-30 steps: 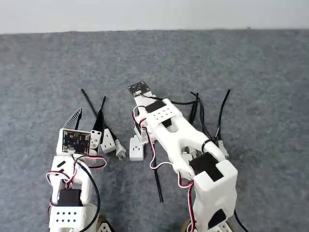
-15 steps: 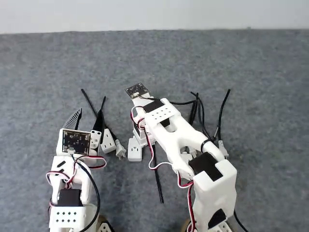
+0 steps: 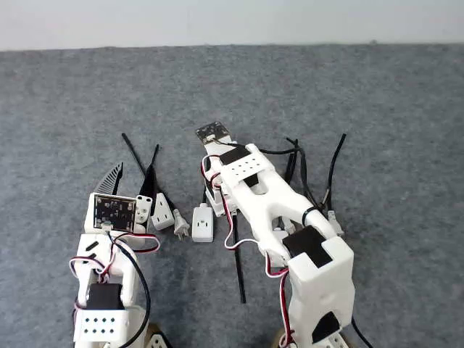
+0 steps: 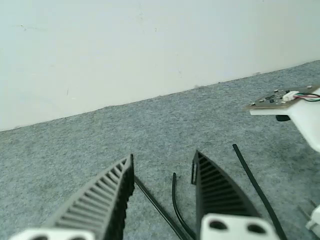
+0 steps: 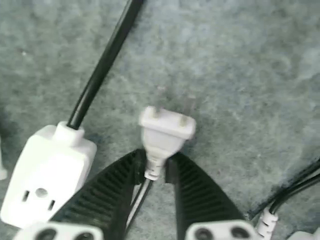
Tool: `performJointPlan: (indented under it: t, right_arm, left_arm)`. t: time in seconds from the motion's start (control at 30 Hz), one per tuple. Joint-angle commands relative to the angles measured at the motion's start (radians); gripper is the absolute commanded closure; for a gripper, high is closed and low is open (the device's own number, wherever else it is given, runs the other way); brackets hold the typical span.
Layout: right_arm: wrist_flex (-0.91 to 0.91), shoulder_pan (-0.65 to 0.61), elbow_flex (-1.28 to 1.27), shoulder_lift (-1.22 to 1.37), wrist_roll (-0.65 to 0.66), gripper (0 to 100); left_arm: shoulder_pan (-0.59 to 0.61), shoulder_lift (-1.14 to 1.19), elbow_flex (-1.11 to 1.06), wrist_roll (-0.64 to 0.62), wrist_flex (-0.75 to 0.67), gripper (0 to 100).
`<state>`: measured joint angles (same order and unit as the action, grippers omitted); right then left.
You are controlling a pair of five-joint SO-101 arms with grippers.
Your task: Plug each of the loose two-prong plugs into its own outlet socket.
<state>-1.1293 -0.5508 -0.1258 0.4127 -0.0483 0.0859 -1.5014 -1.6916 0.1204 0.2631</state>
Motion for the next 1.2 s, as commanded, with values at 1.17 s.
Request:
performJointPlan:
  t: [1.17]
  right_arm:
    - [-0.001, -0.022, 0.012, 0.004, 0.086, 98.8]
  left_arm:
    - [-0.008, 0.008, 0.059, 0.017, -0.029, 82]
